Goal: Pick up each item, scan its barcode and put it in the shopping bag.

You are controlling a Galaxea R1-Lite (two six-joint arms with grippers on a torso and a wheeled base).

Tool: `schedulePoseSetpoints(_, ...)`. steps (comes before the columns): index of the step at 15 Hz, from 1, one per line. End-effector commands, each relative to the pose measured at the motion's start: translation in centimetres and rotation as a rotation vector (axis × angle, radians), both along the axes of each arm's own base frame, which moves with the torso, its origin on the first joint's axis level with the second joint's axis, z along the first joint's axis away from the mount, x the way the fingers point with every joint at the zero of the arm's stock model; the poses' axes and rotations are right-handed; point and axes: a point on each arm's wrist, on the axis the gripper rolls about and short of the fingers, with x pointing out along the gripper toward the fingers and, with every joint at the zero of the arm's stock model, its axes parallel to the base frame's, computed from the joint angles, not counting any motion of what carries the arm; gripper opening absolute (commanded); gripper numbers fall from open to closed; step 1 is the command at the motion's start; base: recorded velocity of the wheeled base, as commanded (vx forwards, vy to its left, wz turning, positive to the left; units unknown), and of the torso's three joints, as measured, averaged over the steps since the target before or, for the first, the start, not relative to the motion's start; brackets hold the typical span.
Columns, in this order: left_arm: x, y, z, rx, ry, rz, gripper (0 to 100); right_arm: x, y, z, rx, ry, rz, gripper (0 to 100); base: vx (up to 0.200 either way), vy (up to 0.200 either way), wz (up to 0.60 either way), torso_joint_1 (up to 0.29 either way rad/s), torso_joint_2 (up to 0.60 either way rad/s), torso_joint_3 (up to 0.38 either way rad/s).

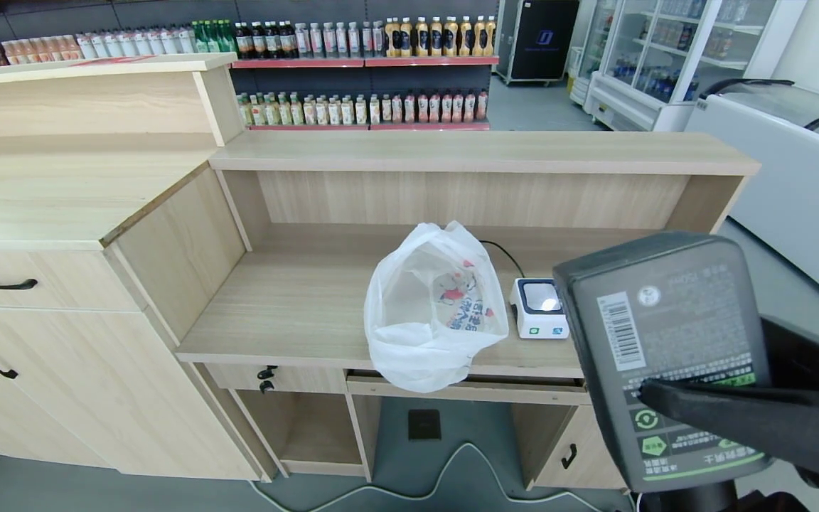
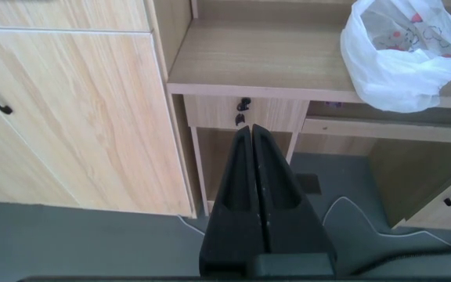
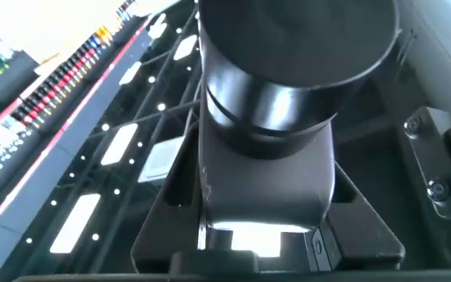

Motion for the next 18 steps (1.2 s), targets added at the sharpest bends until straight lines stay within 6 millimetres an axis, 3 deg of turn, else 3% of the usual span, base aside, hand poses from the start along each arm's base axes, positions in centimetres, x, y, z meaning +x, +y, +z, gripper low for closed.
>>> schedulePoseSetpoints(1,0.0,0.0,0.0,0.0,0.0,0.0,0,0.44,0.35,-0.94,-0.038,0.057,0.002,0,0.0,0.0,0.0,0.0,0.0,0.0)
schedulePoseSetpoints(18,0.0,0.0,0.0,0.0,0.0,0.0,0,-0.14,-0.23,-0.97,-0.05,0.121,0.098,0,0.0,0.0,0.0,0.0,0.0,0.0)
